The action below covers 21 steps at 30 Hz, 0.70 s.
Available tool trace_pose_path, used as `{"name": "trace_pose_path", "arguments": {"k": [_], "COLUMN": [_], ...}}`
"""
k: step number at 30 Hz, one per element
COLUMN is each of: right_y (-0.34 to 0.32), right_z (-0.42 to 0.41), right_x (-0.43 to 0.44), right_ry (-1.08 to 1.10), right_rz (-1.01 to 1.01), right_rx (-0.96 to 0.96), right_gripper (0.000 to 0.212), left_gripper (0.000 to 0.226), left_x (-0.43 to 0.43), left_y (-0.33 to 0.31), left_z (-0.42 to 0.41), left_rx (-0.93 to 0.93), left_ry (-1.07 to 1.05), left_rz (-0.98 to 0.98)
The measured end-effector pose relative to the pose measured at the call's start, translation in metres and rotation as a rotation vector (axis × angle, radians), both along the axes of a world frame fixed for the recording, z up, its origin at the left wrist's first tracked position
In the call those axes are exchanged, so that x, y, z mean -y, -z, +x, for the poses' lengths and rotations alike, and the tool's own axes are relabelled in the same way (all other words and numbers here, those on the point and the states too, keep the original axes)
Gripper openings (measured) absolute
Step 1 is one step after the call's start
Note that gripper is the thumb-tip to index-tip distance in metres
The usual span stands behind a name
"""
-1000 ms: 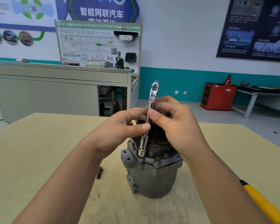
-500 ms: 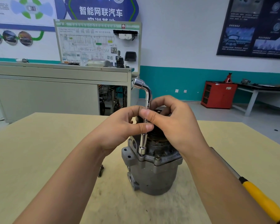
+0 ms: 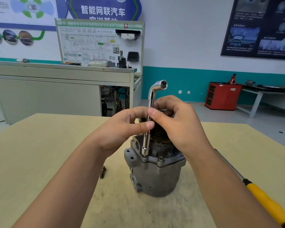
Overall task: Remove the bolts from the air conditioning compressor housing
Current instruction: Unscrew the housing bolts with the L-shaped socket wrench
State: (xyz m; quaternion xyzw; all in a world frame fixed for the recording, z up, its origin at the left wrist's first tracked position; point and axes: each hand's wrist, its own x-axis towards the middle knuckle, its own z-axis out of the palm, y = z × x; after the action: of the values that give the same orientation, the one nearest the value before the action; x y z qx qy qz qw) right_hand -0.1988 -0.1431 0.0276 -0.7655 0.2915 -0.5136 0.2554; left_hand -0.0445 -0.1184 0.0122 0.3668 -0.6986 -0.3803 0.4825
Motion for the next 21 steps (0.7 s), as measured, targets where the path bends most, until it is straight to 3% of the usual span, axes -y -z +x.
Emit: {"name": "trace_pose_path", "arguments": {"k": [7,17,21], "right_y": [-0.0006,0.0,0.001], "right_z": [-0.0004,-0.0025,-0.0045], "right_x": [0.001,-0.0004,-0.001], "right_ry": [-0.028,-0.031,-0.02], "right_rz": [-0.01,0.009,0.07], "right_rx": [-0.006,0.027,0.073], "right_gripper": [0.008,0.014,0.006], "left_gripper": [0.022,0.031,0.033], "left_x": [-0.0002,0.0019,0.0003], "left_y": [0.0005,0.0009,-0.0014], "left_z": [0.0029,0.0041,0.0025], "left_rx": [-0.005,0.01,0.016], "left_ry": [-0.012,-0.053,-0.08], "left_rz": [0.013,0.017,0.015]}}
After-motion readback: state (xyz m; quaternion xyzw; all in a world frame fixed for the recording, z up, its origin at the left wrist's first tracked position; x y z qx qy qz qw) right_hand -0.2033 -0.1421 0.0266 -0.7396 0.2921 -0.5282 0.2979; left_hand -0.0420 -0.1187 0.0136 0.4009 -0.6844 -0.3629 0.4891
